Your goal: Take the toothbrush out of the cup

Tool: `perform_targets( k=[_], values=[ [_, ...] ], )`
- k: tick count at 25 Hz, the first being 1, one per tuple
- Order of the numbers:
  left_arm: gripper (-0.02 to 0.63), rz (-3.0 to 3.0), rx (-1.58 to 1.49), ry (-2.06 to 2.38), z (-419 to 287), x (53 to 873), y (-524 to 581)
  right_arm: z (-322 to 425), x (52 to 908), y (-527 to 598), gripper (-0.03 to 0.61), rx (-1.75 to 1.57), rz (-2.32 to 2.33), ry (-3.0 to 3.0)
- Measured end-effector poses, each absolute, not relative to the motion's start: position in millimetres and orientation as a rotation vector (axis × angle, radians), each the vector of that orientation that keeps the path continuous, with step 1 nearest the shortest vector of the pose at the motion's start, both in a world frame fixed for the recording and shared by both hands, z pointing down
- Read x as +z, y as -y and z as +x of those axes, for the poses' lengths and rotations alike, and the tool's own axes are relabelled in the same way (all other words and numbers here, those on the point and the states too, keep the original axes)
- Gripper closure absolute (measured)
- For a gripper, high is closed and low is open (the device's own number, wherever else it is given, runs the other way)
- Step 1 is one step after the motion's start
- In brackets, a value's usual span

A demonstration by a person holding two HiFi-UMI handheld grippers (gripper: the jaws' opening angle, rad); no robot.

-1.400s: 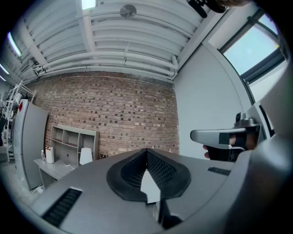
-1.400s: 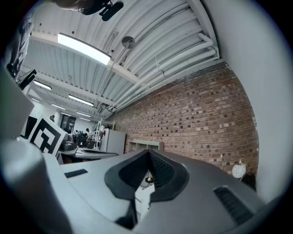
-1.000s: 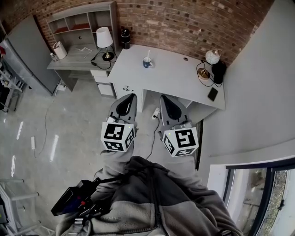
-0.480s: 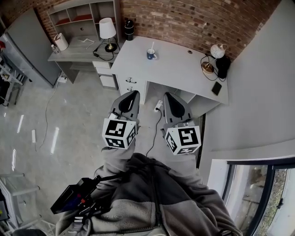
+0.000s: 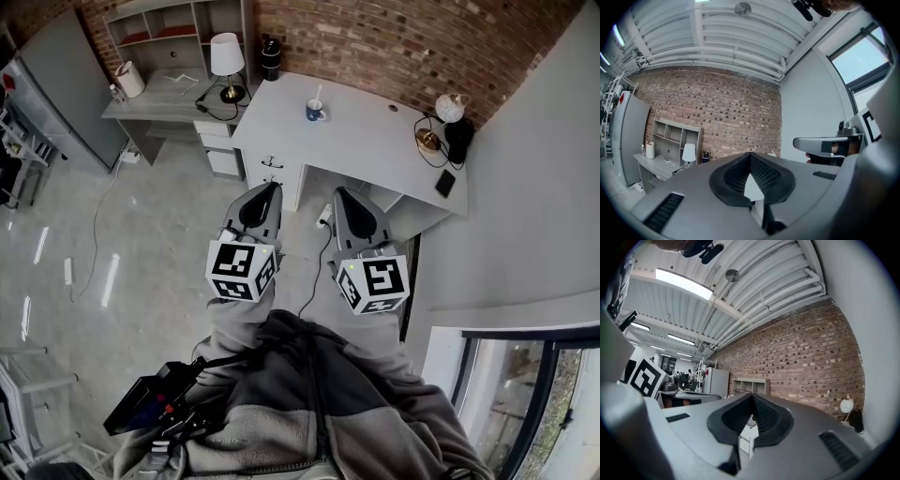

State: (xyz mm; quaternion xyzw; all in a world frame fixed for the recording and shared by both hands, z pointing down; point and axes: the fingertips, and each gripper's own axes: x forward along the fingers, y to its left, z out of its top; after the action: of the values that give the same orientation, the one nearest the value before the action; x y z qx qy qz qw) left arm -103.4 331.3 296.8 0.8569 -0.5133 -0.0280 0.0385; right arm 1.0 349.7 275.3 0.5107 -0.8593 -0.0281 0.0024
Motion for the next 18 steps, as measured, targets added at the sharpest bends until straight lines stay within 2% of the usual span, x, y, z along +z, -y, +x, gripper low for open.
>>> perform_targets(
  k=[5,18],
  values=[
    [0.609,2.596,-0.141,1.588,-120.9,297.8,-326.3,-9.8,276.3,-345.6,0.577,-0.082,1.600,2.710],
    [0.609,2.563,-0.043,1.591,-141.7,318.6,-307.1,-1.7,298.7,-315.6,0.577,0.010,1.665,2.668]
  ],
)
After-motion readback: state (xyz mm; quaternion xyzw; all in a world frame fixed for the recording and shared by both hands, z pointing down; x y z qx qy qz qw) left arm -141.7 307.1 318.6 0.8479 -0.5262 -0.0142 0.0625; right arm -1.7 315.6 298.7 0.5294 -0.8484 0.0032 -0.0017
